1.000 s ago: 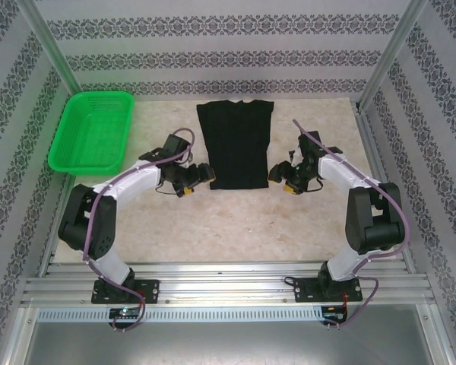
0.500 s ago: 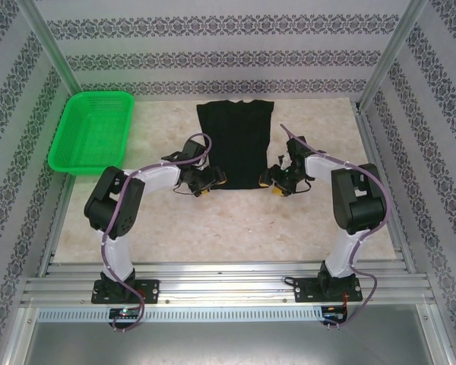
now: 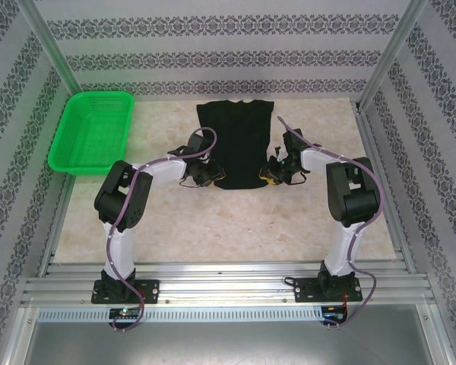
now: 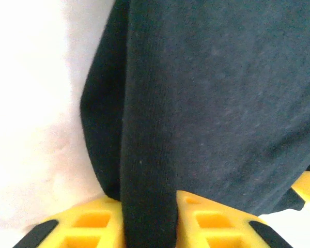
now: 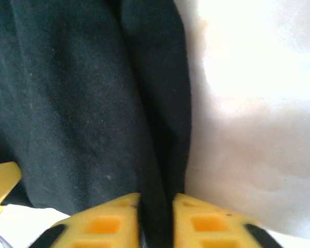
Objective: Fold and stack the t-shirts
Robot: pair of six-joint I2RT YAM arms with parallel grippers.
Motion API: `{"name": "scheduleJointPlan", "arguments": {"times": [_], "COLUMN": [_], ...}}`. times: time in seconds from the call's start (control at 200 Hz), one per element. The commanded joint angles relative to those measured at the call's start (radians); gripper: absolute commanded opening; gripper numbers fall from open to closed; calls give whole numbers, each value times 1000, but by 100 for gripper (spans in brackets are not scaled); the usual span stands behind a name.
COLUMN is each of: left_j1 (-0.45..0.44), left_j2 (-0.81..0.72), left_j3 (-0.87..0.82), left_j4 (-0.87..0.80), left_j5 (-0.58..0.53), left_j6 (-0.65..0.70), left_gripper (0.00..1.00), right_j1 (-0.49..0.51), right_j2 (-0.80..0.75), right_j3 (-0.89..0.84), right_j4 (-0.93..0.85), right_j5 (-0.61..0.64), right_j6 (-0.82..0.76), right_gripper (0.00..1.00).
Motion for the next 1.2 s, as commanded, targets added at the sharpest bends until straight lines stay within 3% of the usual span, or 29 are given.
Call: {"name": "scheduleJointPlan", "arguments": {"times": [0.0, 0.095, 0.33, 0.57, 0.954, 1.079, 1.194], "left_j1": [-11, -11, -14, -29, -186, -206, -202], "left_j2": [-1, -37, -183, -372, -674, -741, -712], "left_j3": [26, 20, -69, -253, -463, -479, -403], "left_j4": [-48, -83, -137, -140, -225, -260, -288], "left_j5": [-20, -25, -46, -69, -108, -105, -83], "left_j6": [25, 49, 66, 19, -158, -188, -157], "left_gripper": [13, 9, 3, 2, 1, 2, 2], "right_j1": [7, 6, -1, 5, 150, 180, 162], "right_j2": [3, -13, -124, -320, -789, -899, -914], "right_j3": [19, 19, -35, -199, -479, -527, -461], "right_j4": [-16, -28, -51, -85, -308, -325, -372], "right_j5": [-12, -15, -29, -49, -6, 8, 34], "right_j6": [3, 4, 26, 91, 322, 403, 383], "right_gripper": [11, 0, 0, 0, 0, 0, 0]}}
